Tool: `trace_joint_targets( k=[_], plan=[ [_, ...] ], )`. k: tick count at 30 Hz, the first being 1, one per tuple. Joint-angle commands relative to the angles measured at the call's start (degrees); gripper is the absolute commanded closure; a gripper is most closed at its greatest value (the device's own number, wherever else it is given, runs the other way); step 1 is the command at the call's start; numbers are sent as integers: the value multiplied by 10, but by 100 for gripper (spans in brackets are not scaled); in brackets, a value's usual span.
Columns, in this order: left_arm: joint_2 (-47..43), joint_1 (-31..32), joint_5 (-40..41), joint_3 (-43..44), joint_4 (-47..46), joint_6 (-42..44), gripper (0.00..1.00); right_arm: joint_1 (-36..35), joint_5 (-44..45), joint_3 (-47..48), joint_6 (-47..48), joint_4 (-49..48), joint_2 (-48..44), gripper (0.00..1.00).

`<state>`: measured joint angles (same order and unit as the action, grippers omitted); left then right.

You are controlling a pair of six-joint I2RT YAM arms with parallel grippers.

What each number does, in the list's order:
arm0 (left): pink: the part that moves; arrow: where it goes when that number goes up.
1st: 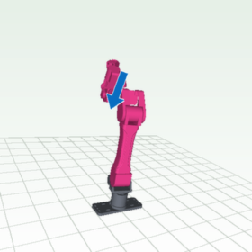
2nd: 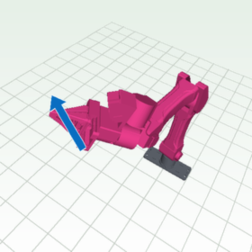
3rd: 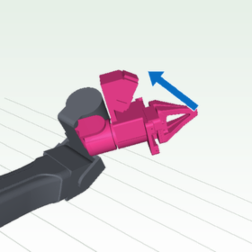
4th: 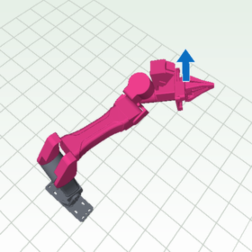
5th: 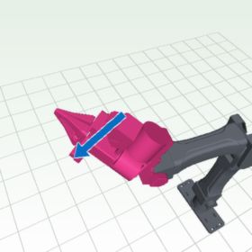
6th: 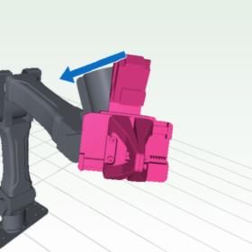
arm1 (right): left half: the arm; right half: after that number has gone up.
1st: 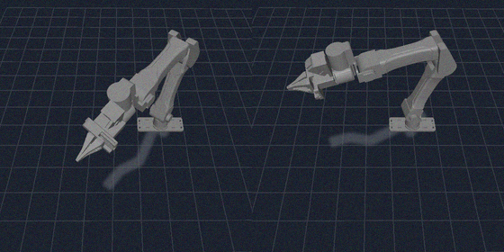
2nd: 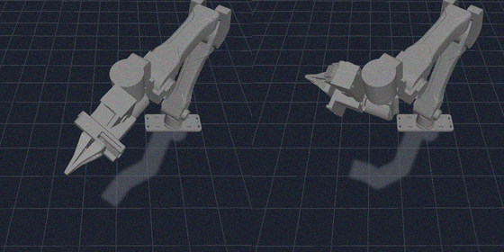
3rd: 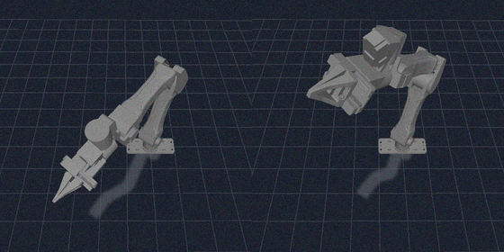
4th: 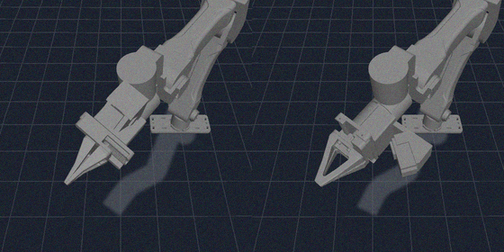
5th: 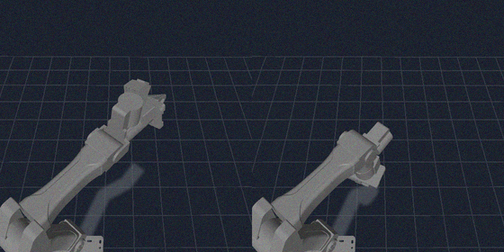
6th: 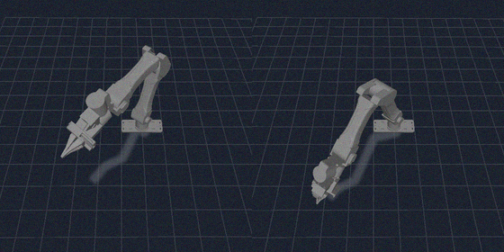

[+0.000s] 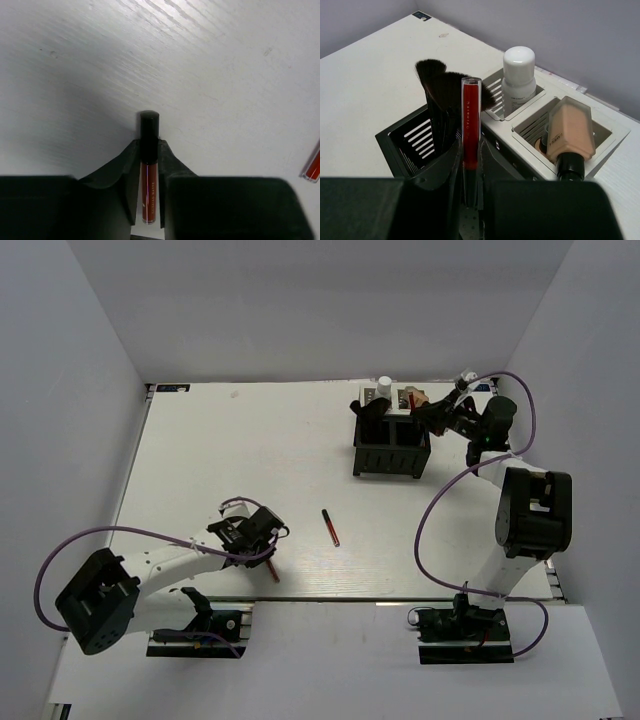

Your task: Organize the makeup

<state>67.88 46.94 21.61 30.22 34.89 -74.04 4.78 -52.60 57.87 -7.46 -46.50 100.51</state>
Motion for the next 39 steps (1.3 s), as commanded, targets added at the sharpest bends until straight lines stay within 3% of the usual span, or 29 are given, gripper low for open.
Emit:
trace_joint_targets(
  k=[1, 2, 5, 13, 19, 26, 27, 28, 31, 35, 39],
  plan=[
    [16, -2, -16, -11, 3, 19, 75, 1, -15, 4, 18, -25, 1, 95],
    [16, -2, -17, -10, 1, 21, 87, 1, -15, -6, 25, -25, 0, 91],
    [14, -2, -13, -3, 5, 25, 100, 4, -15, -19, 48, -16, 1, 77],
    [-26, -2, 7, 19, -6, 53, 100, 11, -27, -15, 64, -4, 3, 53],
    [-57, -2, 20, 82, -50, 136, 100, 23, -46, -14, 18, -32, -20, 50],
    [37, 9, -52, 230, -269, 351, 100, 44, -73, -68, 8, -13, -137, 61],
    [63, 9, -65, 258, -287, 374, 100, 46, -74, -77, 30, 2, -152, 68],
    [119, 9, -86, 319, -323, 422, 100, 51, -74, -93, 41, 40, -176, 81],
    [236, 9, -117, 446, -375, 500, 100, 59, -76, -118, 90, 103, -208, 98],
    [354, 9, -153, 552, -494, 558, 100, 68, -94, -173, 133, 150, -288, 100],
    [441, 9, -157, 602, -604, 579, 100, 80, -105, -148, 191, 304, -308, 100]
  ],
)
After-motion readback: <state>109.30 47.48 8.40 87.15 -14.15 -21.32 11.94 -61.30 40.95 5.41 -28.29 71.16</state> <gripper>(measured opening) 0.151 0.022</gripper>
